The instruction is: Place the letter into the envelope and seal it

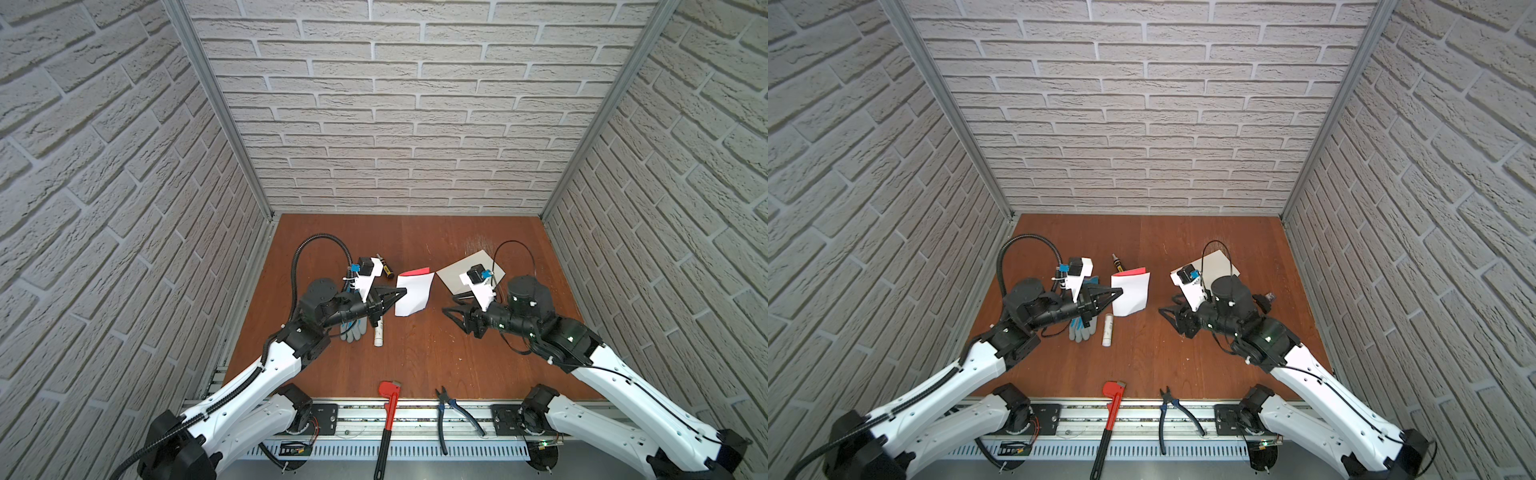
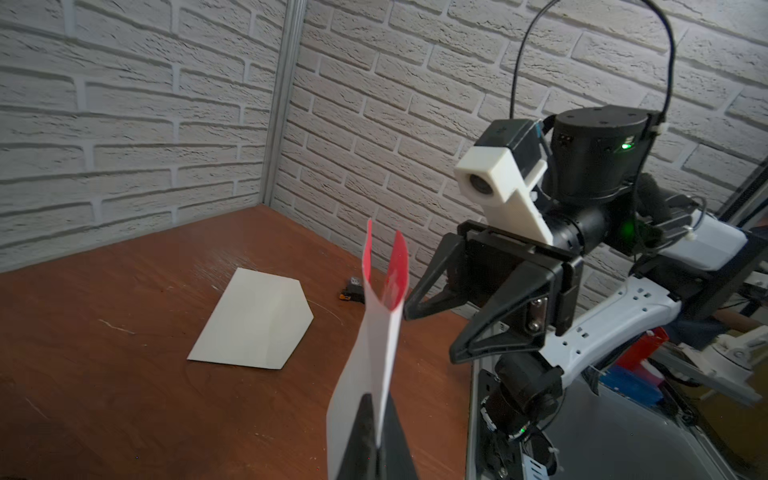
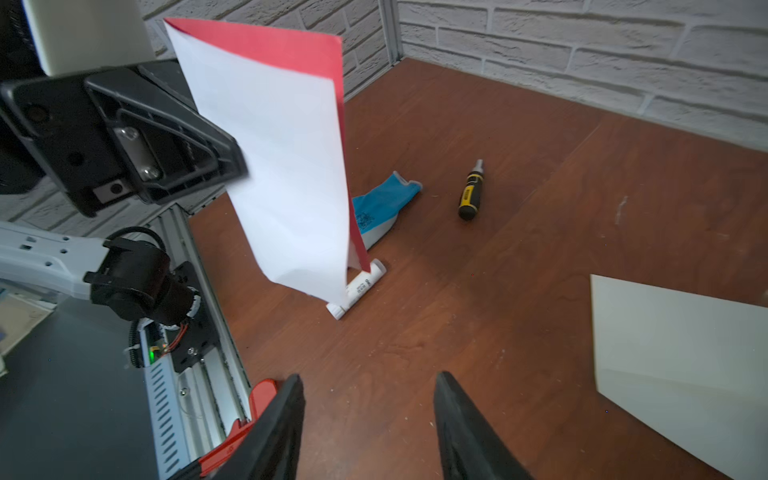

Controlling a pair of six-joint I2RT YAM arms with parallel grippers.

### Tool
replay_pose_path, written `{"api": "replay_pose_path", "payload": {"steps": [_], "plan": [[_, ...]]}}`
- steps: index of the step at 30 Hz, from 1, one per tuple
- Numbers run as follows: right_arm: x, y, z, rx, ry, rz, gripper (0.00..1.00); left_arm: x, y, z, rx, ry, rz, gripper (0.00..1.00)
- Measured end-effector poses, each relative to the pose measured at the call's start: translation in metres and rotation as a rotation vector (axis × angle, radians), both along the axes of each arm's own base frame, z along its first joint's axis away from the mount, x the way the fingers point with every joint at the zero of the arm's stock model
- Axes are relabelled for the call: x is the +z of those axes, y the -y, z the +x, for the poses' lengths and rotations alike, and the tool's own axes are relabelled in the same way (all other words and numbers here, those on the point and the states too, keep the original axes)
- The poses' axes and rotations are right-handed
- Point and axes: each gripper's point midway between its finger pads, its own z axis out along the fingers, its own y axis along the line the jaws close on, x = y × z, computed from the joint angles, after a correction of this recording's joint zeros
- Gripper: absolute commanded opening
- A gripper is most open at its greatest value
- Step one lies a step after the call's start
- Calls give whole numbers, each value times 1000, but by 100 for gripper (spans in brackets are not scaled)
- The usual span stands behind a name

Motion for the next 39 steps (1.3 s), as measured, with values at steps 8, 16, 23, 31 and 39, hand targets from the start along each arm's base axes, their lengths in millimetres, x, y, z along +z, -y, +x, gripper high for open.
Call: {"api": "replay_pose_path", "payload": {"steps": [8,16,23,31,39], "plan": [[9,4,-20,166,197,-137,55,-41,4,-9,7,156,280,0],[17,-23,-39,381,328,-207,57,-81,19,-28,-91,292,477,0],[-2,-39,-39,476,334,-279,60,-78,21,-31,-110,365,484,0],[-1,-48,-30,490,381,-291,65,-73,23,-40,-137,394,470,0],[-12,-58,-22,508,356,-303,60,-67,23,-45,-149,407,451,0]]}}
